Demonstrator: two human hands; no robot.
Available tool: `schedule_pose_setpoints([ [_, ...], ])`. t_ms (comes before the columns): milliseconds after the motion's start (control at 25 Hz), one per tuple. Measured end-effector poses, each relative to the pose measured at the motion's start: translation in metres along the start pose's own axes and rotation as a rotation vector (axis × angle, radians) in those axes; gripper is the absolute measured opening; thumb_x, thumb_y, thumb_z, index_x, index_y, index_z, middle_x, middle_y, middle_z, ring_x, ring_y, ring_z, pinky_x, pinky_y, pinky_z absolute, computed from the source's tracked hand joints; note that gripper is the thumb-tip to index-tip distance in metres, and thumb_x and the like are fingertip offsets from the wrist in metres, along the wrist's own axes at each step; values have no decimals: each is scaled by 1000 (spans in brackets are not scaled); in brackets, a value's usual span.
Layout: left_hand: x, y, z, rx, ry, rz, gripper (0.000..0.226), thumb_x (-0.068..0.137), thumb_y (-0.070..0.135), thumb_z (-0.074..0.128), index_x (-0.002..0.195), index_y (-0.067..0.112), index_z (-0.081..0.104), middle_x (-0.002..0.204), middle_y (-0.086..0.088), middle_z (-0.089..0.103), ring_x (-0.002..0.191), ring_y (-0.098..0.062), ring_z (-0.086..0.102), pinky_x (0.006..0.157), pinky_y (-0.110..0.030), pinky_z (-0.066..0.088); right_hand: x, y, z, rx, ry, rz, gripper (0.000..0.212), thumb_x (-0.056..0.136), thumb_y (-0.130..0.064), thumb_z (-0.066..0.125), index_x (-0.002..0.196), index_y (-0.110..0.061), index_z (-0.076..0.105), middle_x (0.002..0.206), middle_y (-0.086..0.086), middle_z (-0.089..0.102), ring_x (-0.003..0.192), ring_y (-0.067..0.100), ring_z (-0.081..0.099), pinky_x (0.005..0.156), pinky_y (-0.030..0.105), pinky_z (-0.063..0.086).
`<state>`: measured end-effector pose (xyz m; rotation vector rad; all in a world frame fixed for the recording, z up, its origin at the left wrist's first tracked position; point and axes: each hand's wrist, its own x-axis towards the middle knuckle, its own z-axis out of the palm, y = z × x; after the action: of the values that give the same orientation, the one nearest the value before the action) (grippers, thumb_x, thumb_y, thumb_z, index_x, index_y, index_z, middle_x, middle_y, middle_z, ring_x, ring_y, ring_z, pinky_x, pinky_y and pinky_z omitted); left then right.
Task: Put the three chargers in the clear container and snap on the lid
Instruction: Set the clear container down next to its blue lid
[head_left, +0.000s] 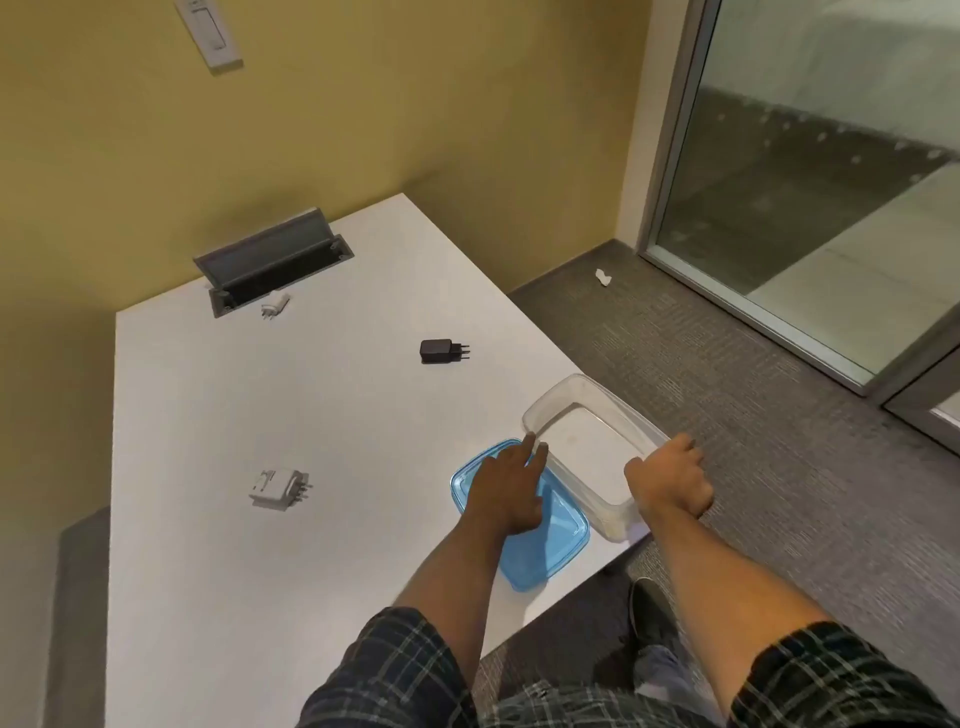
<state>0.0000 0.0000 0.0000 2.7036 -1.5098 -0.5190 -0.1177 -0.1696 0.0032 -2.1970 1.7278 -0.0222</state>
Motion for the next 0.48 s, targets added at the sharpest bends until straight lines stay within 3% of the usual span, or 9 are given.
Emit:
schedule_pose_setpoints([
  [240, -1, 5, 2, 44, -57, -19, 87, 95, 39, 57, 162, 22, 3, 171, -3, 3, 154, -29, 21, 118, -48, 35, -2, 8, 9, 25, -122, 116, 54, 85, -31, 61, 127, 0, 44, 86, 14, 65, 78, 31, 62, 66, 34, 43],
  [480, 4, 10, 6, 72, -115, -23, 87, 97, 45, 54, 162, 25, 0, 171, -1, -2, 156, -31, 14, 120, -52, 29, 2, 11, 15, 106, -197, 133, 40, 92, -30, 56, 120, -1, 54, 105, 19, 68, 95, 34, 64, 73, 36, 42],
])
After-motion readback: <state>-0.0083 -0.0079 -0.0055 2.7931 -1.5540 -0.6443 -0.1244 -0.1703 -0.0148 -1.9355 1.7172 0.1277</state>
